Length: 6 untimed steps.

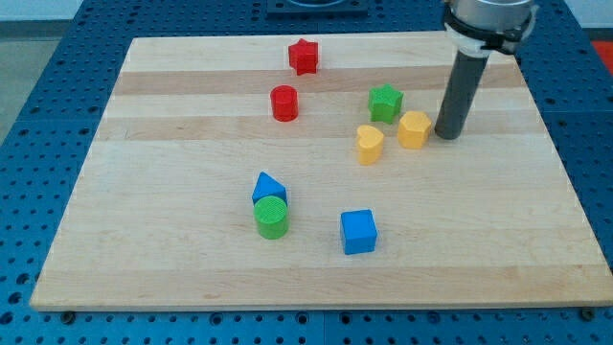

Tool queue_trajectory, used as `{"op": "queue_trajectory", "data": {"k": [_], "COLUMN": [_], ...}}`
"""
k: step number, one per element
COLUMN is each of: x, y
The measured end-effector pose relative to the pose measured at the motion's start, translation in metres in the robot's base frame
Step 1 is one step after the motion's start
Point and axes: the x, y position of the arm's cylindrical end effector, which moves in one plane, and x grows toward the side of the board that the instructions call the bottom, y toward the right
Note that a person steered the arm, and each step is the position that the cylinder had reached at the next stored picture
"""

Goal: Move your arm away from the yellow hexagon

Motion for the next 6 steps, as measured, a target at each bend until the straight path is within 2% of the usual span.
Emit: {"op": "queue_trajectory", "data": {"k": [2,4,6], "x": [0.056,0.086,0.115], "y": [0.0,-0.008,-0.043]}}
